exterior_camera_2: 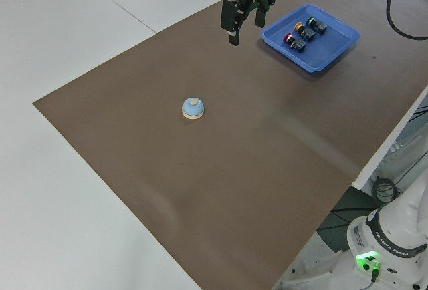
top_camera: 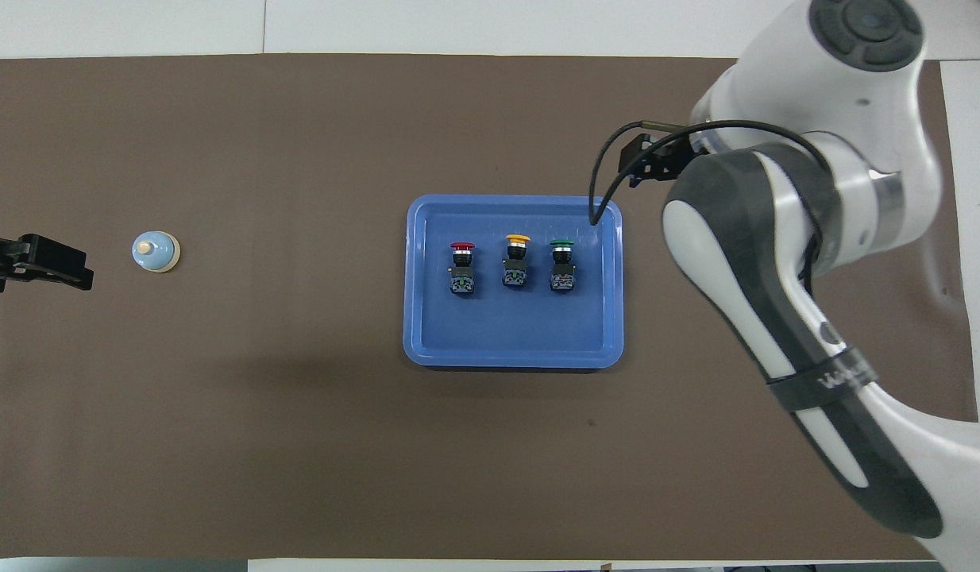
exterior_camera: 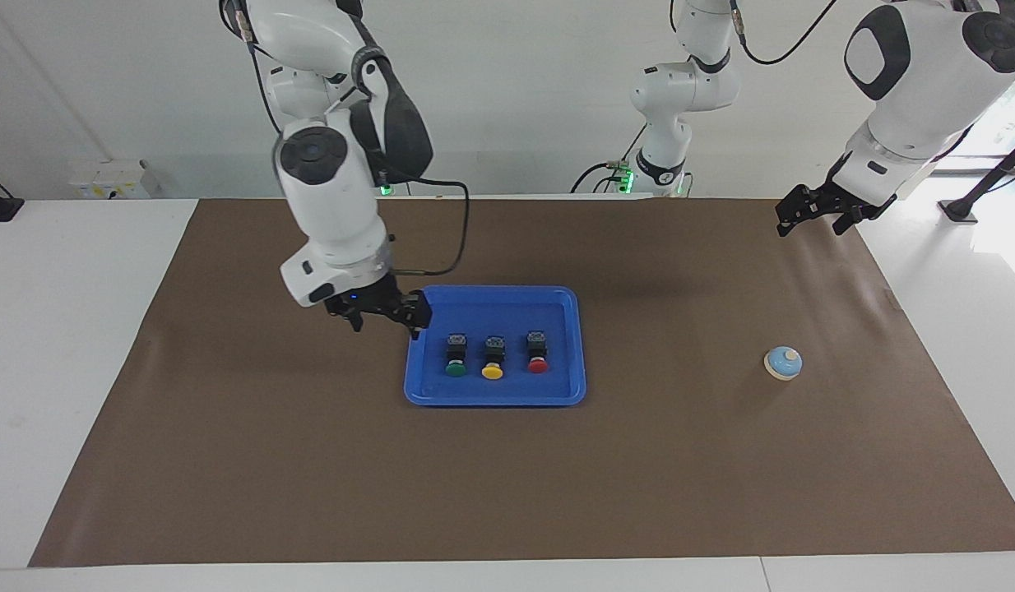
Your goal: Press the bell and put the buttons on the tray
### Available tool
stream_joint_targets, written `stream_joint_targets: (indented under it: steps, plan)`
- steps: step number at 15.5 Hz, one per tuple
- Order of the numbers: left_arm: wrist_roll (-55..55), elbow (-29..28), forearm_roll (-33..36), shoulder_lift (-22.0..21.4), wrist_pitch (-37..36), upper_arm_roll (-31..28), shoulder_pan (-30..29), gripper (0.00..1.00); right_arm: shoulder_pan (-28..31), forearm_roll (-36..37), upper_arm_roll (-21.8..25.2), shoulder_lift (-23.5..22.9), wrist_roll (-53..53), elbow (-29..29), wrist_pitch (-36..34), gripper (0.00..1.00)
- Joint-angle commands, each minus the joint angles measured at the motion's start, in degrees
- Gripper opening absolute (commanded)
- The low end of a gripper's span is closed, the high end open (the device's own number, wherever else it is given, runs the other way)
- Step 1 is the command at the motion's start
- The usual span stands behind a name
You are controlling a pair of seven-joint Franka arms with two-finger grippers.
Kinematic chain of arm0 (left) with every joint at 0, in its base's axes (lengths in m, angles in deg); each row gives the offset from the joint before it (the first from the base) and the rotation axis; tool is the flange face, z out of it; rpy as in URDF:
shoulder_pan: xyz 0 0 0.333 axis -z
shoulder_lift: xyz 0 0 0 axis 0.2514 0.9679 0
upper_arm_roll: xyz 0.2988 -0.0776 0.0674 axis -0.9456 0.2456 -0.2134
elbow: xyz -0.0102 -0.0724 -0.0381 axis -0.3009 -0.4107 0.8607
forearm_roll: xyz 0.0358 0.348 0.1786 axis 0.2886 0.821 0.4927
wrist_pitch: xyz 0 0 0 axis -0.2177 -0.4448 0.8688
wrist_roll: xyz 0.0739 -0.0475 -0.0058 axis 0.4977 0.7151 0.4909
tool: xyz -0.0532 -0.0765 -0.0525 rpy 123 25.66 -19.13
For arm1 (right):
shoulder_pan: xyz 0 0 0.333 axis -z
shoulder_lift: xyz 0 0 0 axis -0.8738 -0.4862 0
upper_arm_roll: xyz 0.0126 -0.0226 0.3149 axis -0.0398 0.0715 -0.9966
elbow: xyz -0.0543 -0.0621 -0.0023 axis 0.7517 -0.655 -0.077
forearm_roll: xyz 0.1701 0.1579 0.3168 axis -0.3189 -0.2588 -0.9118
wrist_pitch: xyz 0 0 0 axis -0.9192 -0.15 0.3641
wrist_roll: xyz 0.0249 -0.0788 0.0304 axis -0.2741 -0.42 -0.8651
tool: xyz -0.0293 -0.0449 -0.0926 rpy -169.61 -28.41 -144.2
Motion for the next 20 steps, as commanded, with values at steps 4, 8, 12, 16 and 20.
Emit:
stream_joint_targets:
  steps: [4,8,12,16,20]
  plan:
    - [0.5,0.2,-0.5,-0.6,-0.9,-0.1,0.0,1.00,8.9,-0.9,-0.6,6.5,-16.0,2.1,-7.7,1.00]
    - [0.5,0.2,-0.5,-0.6,-0.9,-0.1,0.0,1.00,12.1,-1.0,-0.6,13.5,-19.7,3.5,-13.6,1.00]
    - [0.5,0.2,-0.5,-0.6,-0.9,-0.1,0.0,1.00,13.3,-1.0,-0.6,20.4,-19.7,8.6,-17.7,1.00]
    - [0.5,0.2,-0.5,-0.6,-0.9,-0.1,0.0,1.00,13.4,-0.8,-0.4,20.6,-20.4,11.5,-13.9,1.00]
    - [0.5,0.2,-0.5,-0.6,-0.9,-0.1,0.0,1.00,13.7,-0.1,-0.4,19.3,-21.8,11.8,-12.3,1.00]
